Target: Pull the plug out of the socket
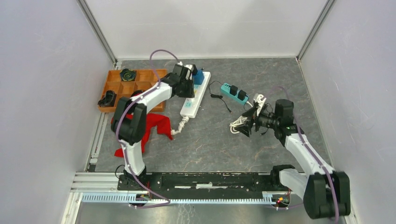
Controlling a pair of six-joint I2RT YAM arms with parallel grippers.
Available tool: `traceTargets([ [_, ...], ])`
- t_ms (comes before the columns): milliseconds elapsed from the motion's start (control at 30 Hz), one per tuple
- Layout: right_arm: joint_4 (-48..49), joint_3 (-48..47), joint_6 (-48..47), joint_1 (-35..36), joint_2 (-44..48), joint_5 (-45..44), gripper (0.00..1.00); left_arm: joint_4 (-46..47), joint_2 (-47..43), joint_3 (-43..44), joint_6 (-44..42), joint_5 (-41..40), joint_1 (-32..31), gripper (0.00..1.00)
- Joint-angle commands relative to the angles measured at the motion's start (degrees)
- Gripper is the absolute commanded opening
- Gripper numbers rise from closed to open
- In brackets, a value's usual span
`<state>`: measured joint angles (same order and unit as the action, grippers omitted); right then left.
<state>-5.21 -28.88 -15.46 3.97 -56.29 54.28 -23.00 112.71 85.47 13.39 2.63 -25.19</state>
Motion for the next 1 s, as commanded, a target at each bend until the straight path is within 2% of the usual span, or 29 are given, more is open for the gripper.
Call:
traceTargets([
  [0, 16.3, -4.8, 19.1, 6.4, -7.7, -1.1, 0.98, 17.6, -12.0, -9.3, 17.8, 5.2, -2.3, 0.02],
  [133, 23.1, -7.5, 31.7, 11.1, -16.3, -9.6, 0.98, 24.4, -16.7, -17.3, 27.3, 0.9, -5.1, 0.02],
  [233, 26.3, -8.3, 38.9, 14.7, -22.0, -14.7, 0.98, 25.1, -18.3, -19.9, 33.5, -5.0, -8.1, 0.02],
  [333, 24.0, -10.8, 40.2, 17.4, -26.4, -18.7, 0.98, 26.3, -19.7, -22.3, 37.5, -10.3, -11.3, 0.02],
  [400, 24.5, -11.5, 41.8, 18.2, -29.1, -17.5, 0.98, 27.7, -20.4, -23.9, 39.5, -13.1, -13.2, 0.02],
  [500, 27.3, -11.1, 44.7, 18.8, -32.2, -15.3, 0.98, 29.7, -20.7, -25.6, 41.9, -14.5, -14.7, 0.02],
  [633, 25.6, -11.7, 44.1, 20.3, -35.3, -16.5, 0.98, 32.2, -21.2, -27.9, 44.0, -15.4, -15.6, 0.02],
  [867, 25.4, -12.6, 45.0, 21.7, -39.7, -15.1, 0.65, 33.0, -21.5, -28.3, 44.9, -16.5, -16.7, 0.02],
  [933, 25.2, -12.7, 45.7, 21.6, -40.4, -15.4, 0.48, 33.0, -21.7, -28.4, 45.2, -16.5, -17.3, 0.02],
  [967, 24.2, -12.8, 45.5, 21.7, -40.8, -16.8, 0.36, 33.0, -21.9, -28.4, 45.4, -16.5, -17.5, 0.02],
])
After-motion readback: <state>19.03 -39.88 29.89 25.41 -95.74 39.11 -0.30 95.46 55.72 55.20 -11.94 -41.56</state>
